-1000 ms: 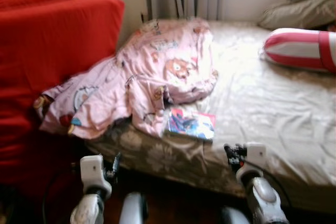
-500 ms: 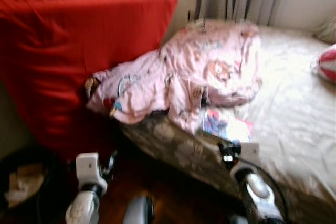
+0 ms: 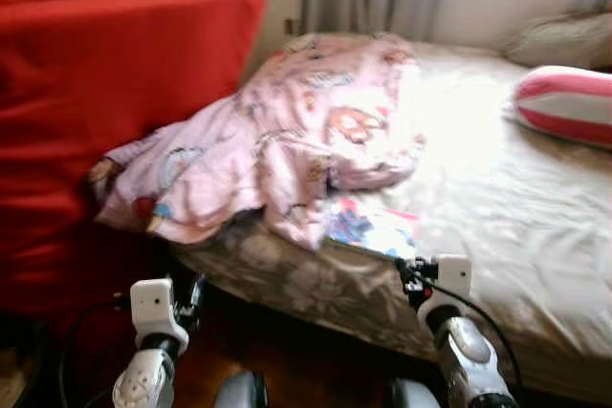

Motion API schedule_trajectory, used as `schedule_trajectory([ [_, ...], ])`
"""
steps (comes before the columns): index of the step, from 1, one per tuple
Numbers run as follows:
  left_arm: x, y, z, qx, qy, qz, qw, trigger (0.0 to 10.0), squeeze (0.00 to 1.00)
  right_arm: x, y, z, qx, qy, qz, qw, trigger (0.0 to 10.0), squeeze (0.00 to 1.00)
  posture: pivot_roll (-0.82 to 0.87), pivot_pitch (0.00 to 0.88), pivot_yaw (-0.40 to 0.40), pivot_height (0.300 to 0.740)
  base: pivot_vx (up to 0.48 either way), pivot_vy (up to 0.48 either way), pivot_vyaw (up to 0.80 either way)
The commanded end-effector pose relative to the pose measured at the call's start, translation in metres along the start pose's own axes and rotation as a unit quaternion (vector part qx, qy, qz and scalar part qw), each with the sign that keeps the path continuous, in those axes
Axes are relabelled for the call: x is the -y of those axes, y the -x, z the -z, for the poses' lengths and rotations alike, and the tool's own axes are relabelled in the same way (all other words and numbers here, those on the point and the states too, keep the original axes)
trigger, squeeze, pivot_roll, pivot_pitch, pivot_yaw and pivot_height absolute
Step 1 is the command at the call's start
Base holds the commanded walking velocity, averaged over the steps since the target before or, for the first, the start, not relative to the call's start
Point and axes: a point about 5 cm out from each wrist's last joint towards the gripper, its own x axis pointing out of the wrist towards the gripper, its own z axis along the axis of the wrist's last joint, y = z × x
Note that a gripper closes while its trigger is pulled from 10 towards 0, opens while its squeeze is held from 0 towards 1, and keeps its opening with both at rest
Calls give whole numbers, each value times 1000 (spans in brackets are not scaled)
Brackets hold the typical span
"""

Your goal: Clean up the room

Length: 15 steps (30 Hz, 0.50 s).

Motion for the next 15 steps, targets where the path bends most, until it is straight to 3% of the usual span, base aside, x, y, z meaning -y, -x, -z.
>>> schedule_trajectory([
  [1, -12, 3, 0, -3, -6, -17, 1000, 10000, 0, -12, -6, -5, 7, -7, -15, 1000, 10000, 0, 57, 0, 3, 587, 349, 0, 0],
  [4, -12, 3, -1, -2, -6, -16, 1000, 10000, 0, -14, -6, -3, -3, -3, -27, 1000, 10000, 0, 57, 0, 2, 587, 355, 0, 0],
  [10, -12, 2, -2, 1, -6, -17, 1000, 10000, 0, -18, -6, -1, -8, -1, -47, 999, 10000, 0, 60, 0, -1, 587, 351, 0, 671],
  [15, -11, 1, -3, 5, -4, -16, 1000, 10000, 0, -20, -7, -2, -7, -11, -58, 998, 10000, 0, 61, 0, -3, 587, 211, 0, 0],
])
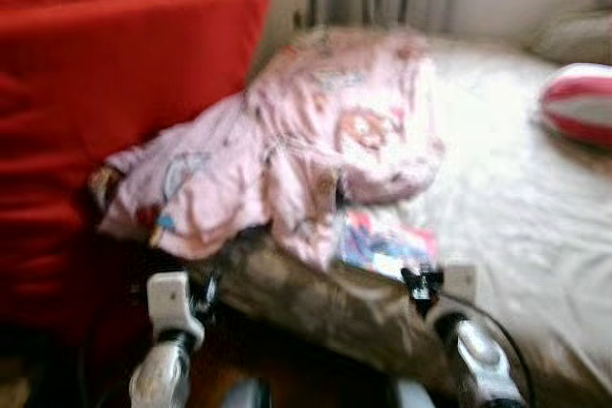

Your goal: Clean up the room

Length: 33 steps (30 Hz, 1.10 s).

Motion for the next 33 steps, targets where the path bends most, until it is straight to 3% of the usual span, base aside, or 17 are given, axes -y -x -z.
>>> schedule_trajectory([
  [1, -4, 1, -2, 6, 4, -10, 1000, 10000, 0, -7, -5, -4, 5, -7, -10, 1000, 10000, 0, 62, 0, -3, 587, 0, 0, 0],
  [10, -2, -2, -10, 16, 1, 6, 1000, 10000, 0, -5, -11, -14, 17, -20, 18, 999, 10000, 0, 84, 0, -2, 587, 0, 0, 0],
  [15, -5, -11, -21, 29, -1, 12, 1000, 10000, 0, 7, -17, -28, 31, -58, 93, 993, 10000, 0, 97, 0, 9, 587, 0, 0, 0],
  [27, -3, -20, -34, 44, 0, 14, 999, 10000, 0, 30, -15, -33, 10, -57, 162, 985, 10000, 0, 130, 0, 1, 587, 0, 0, 0],
  [29, -4, -20, -36, 48, 3, 9, 999, 10000, 0, 33, -14, -33, 10, -55, 171, 984, 10000, 745, 124, 0, -1, 587, 0, 0, 0],
  [30, -5, -19, -38, 52, 6, 4, 999, 10000, 0, 37, -14, -36, 18, -64, 177, 982, 10000, 1000, 115, 0, -1, 587, 0, 0, 0],
  [33, -7, -17, -37, 52, 8, -2, 999, 10000, 0, 44, -11, -38, 19, -58, 186, 981, 10000, 1000, 110, 0, -6, 587, 0, 0, 0],
])
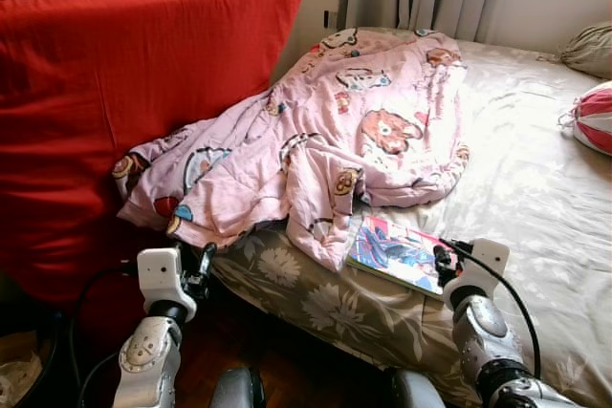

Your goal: Clean up the room

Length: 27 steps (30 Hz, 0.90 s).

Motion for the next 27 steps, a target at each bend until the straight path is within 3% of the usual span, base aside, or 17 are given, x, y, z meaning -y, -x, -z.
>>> schedule_trajectory([
  [1, -6, 3, -1, -1, 5, -11, 1000, 10000, 0, 2, -2, -5, 3, -6, 8, 1000, 10000, 1000, 110, 0, -6, 587, 0, 0, 0],
  [7, -23, 6, -12, 16, -3, -43, 999, 10000, 0, 8, -2, -5, -3, 6, 13, 1000, 10000, 1000, 132, 0, -37, 587, 0, 0, 0],
  [9, -26, 6, -16, 23, -6, -45, 999, 10000, 0, 5, -3, -5, -5, 10, 6, 1000, 10000, 0, 136, 0, -41, 587, 0, 0, 0],
  [15, -31, 7, -25, 33, -13, -53, 998, 10000, 0, -5, -3, -3, -14, 12, -14, 1000, 10000, 0, 154, 46, -36, 587, 0, 0, 0],
  [27, -15, 7, -27, 31, -2, -39, 999, 10000, 0, -19, -4, -4, -5, 37, -53, 998, 10000, 0, 142, 107, -31, 572, 0, 0, 0],
])
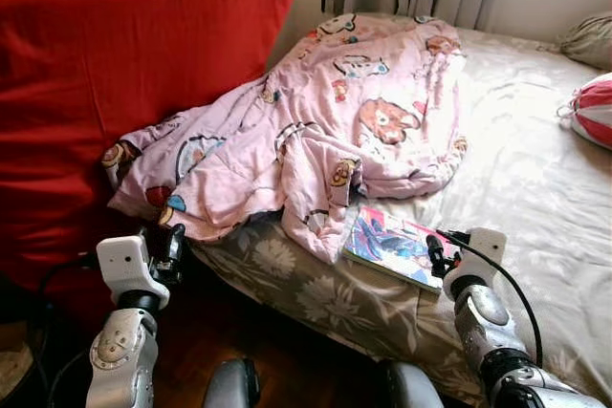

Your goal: Clean up the room

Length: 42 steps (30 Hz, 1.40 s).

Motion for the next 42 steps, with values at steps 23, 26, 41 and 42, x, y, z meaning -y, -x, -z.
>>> schedule_trajectory([
  [23, -9, 29, -20, -18, -28, 0, 999, 10000, 0, -10, -4, 1, -13, -114, 22, 993, 10000, 0, 258, 264, 56, 572, 0, 0, 0],
  [26, -10, 34, -23, -23, -33, 4, 999, 10000, 0, -7, -5, -4, -2, -129, 28, 991, 10000, 0, 268, 282, 67, 572, 0, 0, 0],
  [41, -18, 48, -29, -46, -46, -5, 998, 10000, 0, 2, -8, -22, 45, -164, 37, 985, 10000, 0, 284, 298, 71, 572, 0, 0, 0],
  [42, -18, 48, -29, -46, -46, -6, 998, 10000, 0, 2, -8, -22, 48, -166, 35, 984, 10000, 0, 282, 295, 71, 572, 0, 0, 0],
])
